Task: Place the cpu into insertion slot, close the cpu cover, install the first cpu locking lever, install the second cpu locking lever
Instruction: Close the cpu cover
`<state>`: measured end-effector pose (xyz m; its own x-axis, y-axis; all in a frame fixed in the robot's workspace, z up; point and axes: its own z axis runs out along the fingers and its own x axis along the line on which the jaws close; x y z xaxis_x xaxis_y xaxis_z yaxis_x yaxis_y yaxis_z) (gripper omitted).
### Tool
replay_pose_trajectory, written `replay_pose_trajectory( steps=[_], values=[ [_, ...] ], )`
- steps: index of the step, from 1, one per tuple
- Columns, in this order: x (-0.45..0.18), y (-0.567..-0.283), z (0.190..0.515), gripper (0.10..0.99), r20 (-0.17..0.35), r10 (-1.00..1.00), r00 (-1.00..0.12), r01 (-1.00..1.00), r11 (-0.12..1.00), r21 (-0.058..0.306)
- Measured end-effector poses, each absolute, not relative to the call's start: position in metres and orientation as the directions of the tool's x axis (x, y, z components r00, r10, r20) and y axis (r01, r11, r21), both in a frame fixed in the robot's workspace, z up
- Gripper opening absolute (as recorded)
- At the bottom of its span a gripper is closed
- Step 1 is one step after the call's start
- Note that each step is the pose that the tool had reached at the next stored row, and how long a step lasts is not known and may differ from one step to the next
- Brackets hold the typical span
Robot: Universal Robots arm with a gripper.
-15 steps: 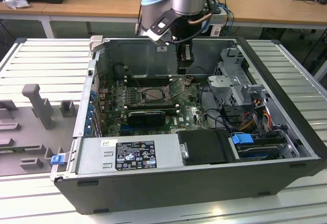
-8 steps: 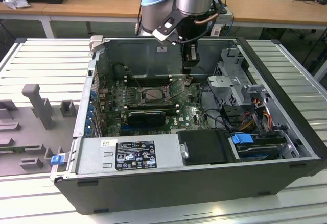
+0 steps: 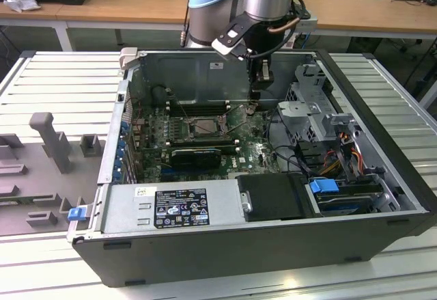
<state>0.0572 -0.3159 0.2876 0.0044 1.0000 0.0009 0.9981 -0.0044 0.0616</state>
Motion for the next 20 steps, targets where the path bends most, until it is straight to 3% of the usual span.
replay_pose_trajectory(
  steps=[20],
  values=[
    [0.08,-0.316,0.287,0.106,0.001,1.0,0.004,0.998,-0.004,0.06]
  ],
)
